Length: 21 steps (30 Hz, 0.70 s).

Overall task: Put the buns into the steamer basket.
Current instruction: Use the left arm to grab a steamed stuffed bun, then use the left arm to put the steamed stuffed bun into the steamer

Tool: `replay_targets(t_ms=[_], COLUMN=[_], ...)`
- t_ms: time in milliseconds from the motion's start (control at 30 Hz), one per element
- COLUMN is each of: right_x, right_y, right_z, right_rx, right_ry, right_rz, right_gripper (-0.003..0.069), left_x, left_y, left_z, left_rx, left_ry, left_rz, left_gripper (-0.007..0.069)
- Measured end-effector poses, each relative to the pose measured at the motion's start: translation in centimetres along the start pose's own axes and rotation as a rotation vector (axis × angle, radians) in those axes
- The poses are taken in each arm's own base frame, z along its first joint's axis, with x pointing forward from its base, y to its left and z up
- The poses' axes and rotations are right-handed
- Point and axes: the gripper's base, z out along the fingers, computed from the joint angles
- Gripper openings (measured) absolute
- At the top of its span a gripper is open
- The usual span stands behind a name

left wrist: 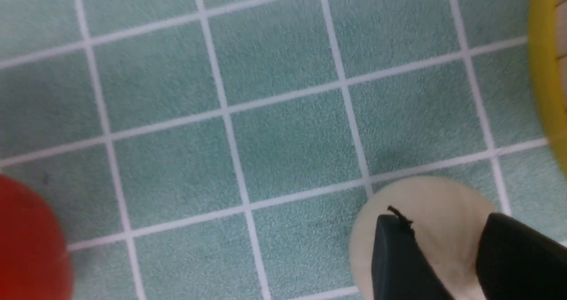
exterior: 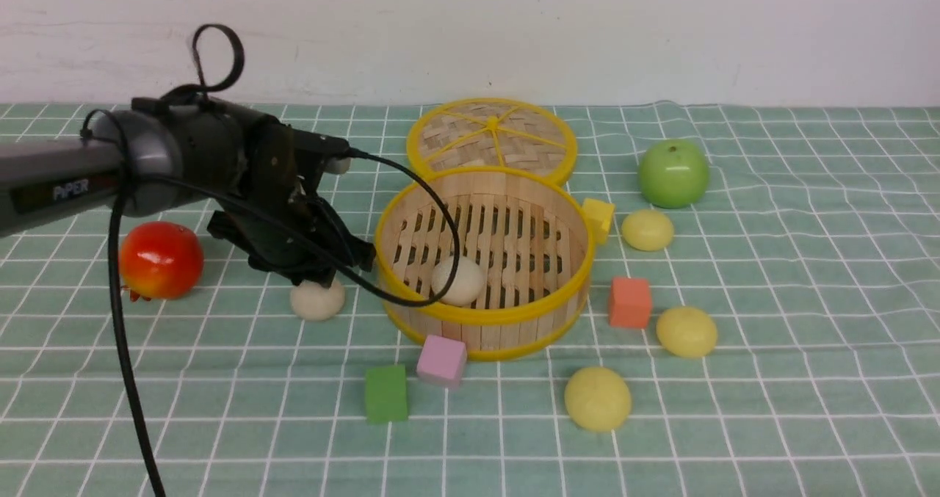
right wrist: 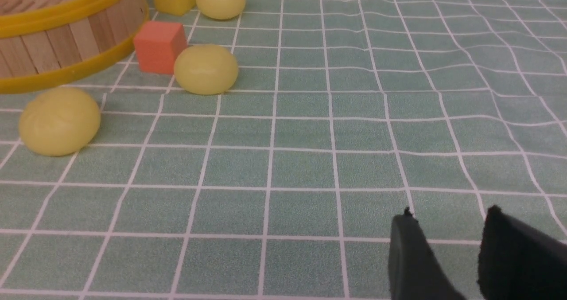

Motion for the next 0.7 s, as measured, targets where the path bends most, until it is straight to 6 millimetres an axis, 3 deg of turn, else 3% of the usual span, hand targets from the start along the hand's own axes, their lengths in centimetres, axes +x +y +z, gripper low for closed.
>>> replay_targets(t_ms=[133, 300, 367, 467, 600, 700], right_x=[0.0, 0.0, 0.0, 0.0, 0.0, 0.0], right_y=[0.0, 0.0, 0.0, 0.0, 0.0, 0.0], right_z=[0.0, 0.0, 0.0, 0.0, 0.0, 0.0], right_rx=[0.0, 0.0, 0.0, 0.0, 0.0, 0.0], right_ry=[0.0, 0.0, 0.0, 0.0, 0.0, 0.0], right_rz=[0.0, 0.0, 0.0, 0.0, 0.0, 0.0], right_gripper=[0.024, 0.024, 0.024, 0.024, 0.024, 0.024], left_x=[0.1, 0.1, -0.1, -1.0, -3.5, -4.7], left_y=[0.0, 0.0, -0.1, -0.9, -3.5, -5.8], left_z=[0.4, 0.1, -1.4, -4.4, -9.6, -10.9], left_rx=[-0.001, -0.002, 0.004, 0.03, 0.128, 0.206], left_ry=[0.009, 0.014, 0.023, -0.031, -0.218, -0.318], left_rz=[0.002, 0.001, -0.01, -0.004, 0.037, 0.084], left_gripper=[0.0237, 0.0046, -0.0011, -0.0012, -0.0012, -0.0012])
